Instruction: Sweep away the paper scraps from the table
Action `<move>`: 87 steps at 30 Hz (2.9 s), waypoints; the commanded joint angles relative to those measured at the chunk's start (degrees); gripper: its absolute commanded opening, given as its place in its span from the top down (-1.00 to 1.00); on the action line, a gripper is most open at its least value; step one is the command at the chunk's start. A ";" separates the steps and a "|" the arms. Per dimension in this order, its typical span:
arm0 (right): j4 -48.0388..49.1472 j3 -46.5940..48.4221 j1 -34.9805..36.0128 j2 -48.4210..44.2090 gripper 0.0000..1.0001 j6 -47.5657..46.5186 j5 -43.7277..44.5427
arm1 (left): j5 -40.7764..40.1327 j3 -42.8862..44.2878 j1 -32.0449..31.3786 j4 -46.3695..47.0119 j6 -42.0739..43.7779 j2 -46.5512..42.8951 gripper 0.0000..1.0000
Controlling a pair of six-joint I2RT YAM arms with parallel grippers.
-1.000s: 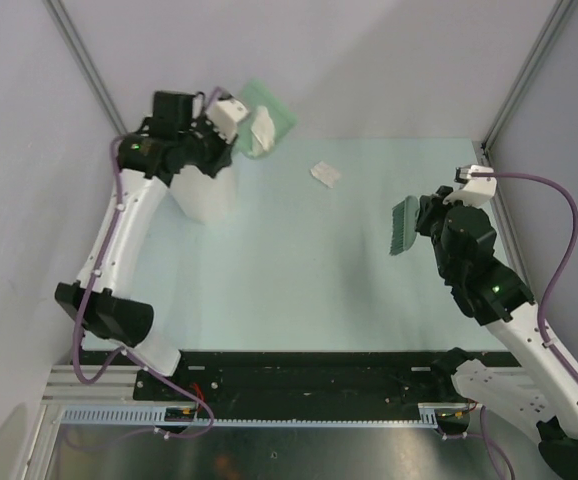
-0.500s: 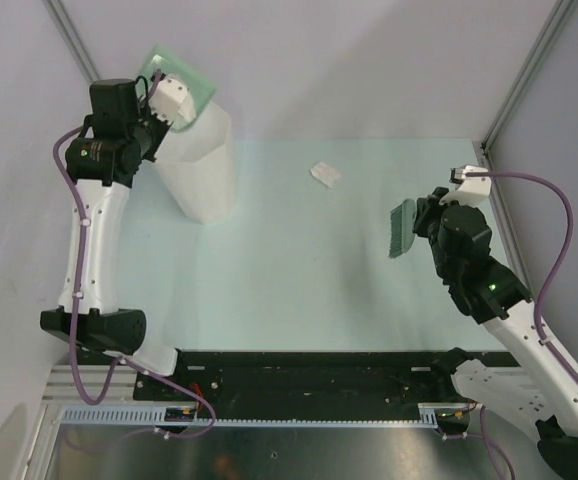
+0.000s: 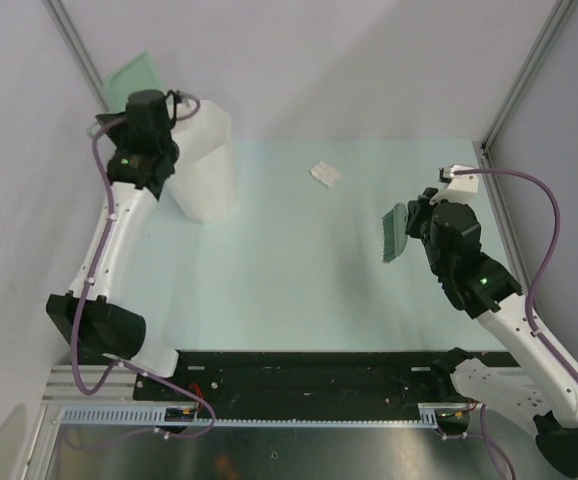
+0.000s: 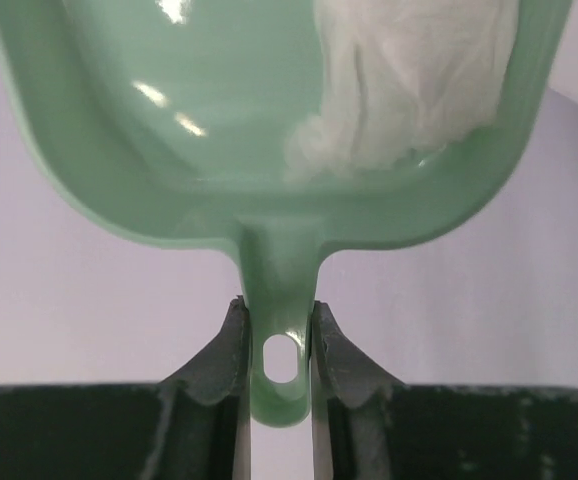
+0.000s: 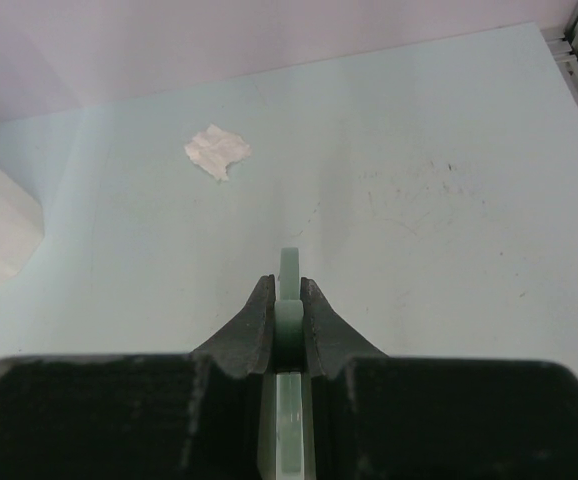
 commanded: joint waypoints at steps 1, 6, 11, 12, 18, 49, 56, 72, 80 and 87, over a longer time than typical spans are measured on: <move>2.44 0.11 -0.26 -0.32 1.00 0.89 -0.84 | -8.49 -13.50 -1.62 34.58 32.57 -5.21 1.00; 2.52 -0.06 -0.26 -0.41 1.00 0.80 -0.93 | -5.59 -24.24 -2.05 57.47 49.17 -6.97 1.00; 2.96 -0.33 -0.26 0.03 1.00 1.06 -1.63 | -4.27 -26.70 -2.41 60.73 52.60 -8.20 1.00; 3.05 -0.33 -0.26 0.03 1.00 1.06 -1.81 | -3.92 -27.23 -2.41 61.34 53.04 -8.38 1.00; 3.40 -0.42 -0.18 0.29 1.00 0.54 -2.60 | -3.92 -29.43 -2.50 63.28 54.19 -9.08 1.00; 58.95 23.31 -8.00 61.11 1.00 -54.56 -41.35 | 42.04 -28.10 -13.83 -25.22 -26.49 -17.53 1.00; 53.42 29.46 -8.17 69.11 1.00 -59.57 -46.54 | 51.09 -32.86 -16.74 -25.66 -29.92 -6.37 1.00; 21.87 32.03 -2.47 71.41 1.00 -79.44 -50.41 | 50.22 -28.74 -16.74 -25.31 -29.40 14.82 1.00; 16.88 17.35 3.33 58.23 1.00 -73.39 -52.96 | 49.35 -27.76 -15.59 -24.87 -28.70 15.96 1.00; 12.81 4.69 12.83 43.82 1.00 -67.68 -49.71 | 48.82 -28.03 -14.98 -24.26 -27.99 15.88 1.00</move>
